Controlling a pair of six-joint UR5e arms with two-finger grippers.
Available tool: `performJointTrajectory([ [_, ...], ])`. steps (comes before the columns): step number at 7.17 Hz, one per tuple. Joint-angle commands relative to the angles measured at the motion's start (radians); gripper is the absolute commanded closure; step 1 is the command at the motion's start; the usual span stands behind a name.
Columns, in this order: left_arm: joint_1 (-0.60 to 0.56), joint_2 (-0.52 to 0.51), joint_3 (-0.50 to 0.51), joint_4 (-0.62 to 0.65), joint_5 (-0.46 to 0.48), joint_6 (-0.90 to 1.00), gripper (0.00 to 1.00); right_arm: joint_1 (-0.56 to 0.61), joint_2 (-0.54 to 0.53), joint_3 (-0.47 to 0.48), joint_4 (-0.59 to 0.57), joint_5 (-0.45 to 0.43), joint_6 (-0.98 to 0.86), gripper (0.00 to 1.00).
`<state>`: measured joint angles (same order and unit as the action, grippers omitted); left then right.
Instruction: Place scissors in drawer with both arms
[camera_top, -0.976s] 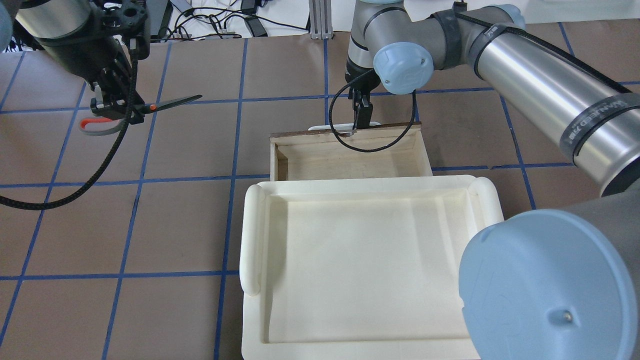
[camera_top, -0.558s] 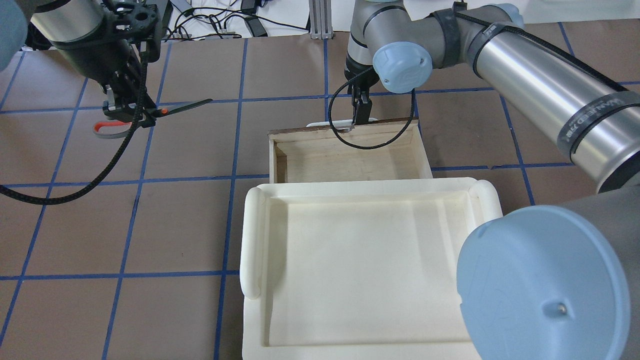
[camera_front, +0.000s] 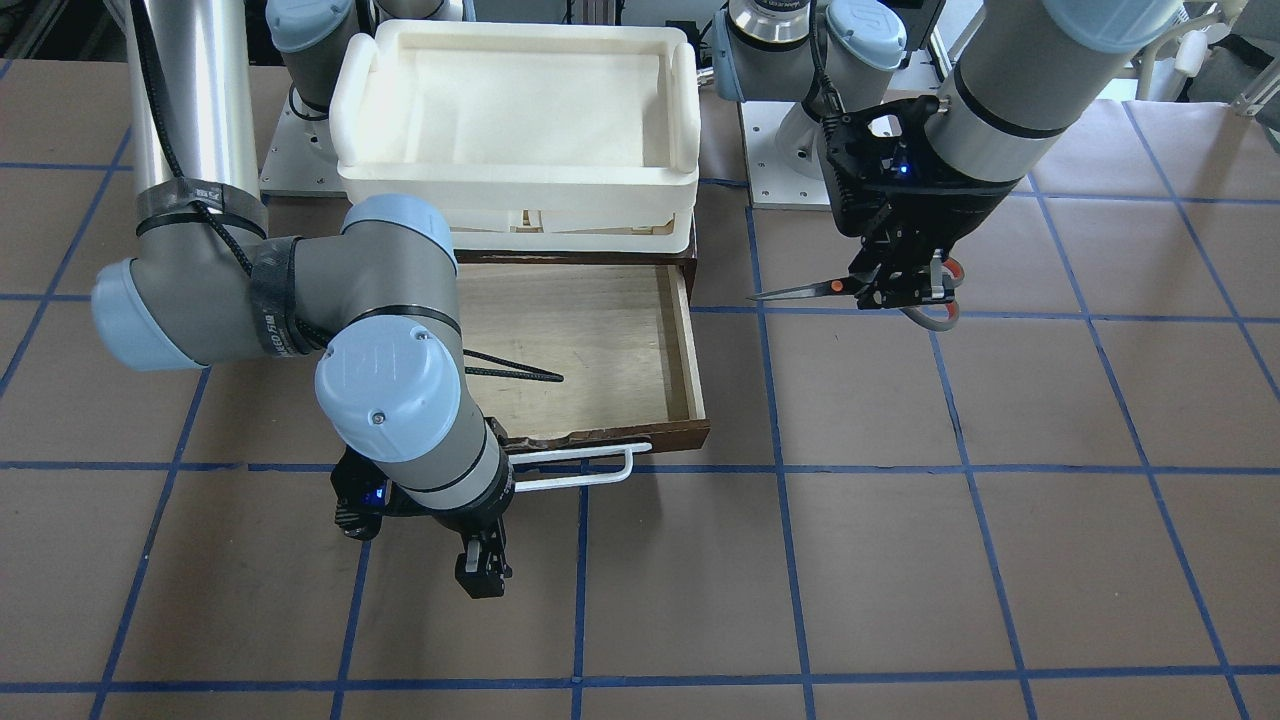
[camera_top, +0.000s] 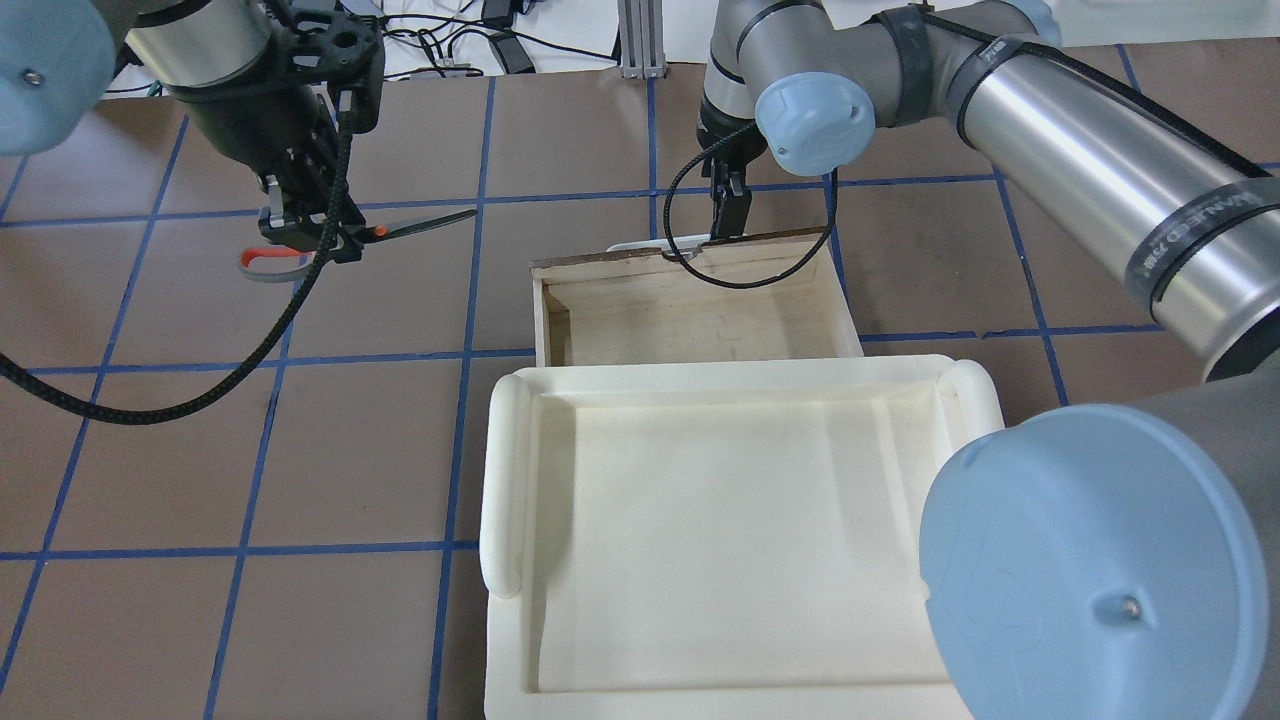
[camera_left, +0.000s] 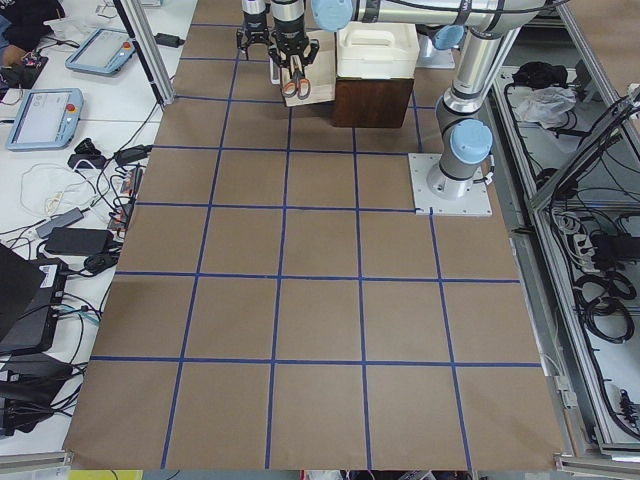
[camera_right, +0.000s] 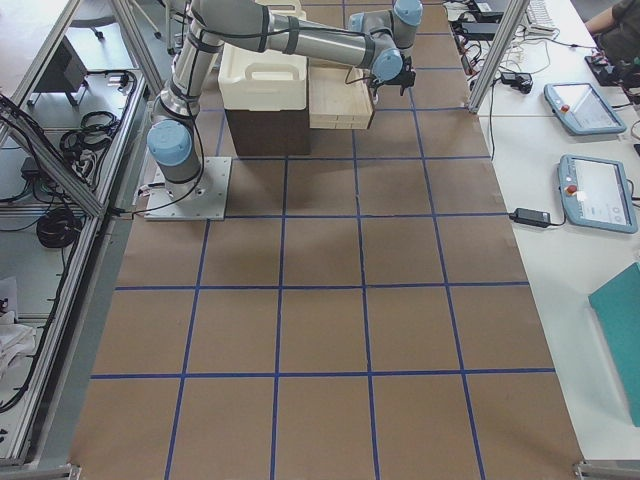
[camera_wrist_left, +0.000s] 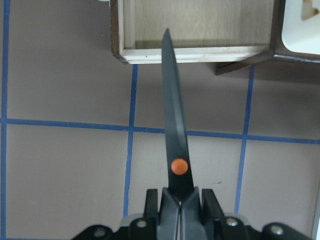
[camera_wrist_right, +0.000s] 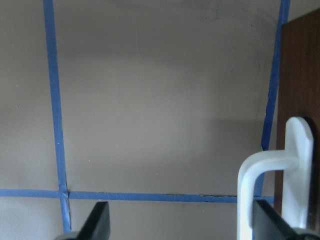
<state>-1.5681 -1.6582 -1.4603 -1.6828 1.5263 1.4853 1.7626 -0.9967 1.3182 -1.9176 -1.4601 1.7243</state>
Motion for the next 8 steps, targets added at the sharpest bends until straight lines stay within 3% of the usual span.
performJointTrajectory([
  [1,-0.059,-0.005,0.006,0.002,-0.055,-0.089,1.00,-0.015,-0.034,-0.005,0.012,0.015,0.000,0.00],
  [4,-0.146,-0.015,0.009,0.003,-0.060,-0.193,1.00,-0.072,-0.134,-0.005,0.149,0.050,-0.021,0.00],
  [5,-0.188,-0.032,0.011,0.009,-0.061,-0.280,1.00,-0.115,-0.172,-0.005,0.231,0.049,-0.107,0.00],
  [8,-0.280,-0.110,0.037,0.021,-0.052,-0.420,1.00,-0.325,-0.409,0.006,0.594,0.000,-0.401,0.00],
])
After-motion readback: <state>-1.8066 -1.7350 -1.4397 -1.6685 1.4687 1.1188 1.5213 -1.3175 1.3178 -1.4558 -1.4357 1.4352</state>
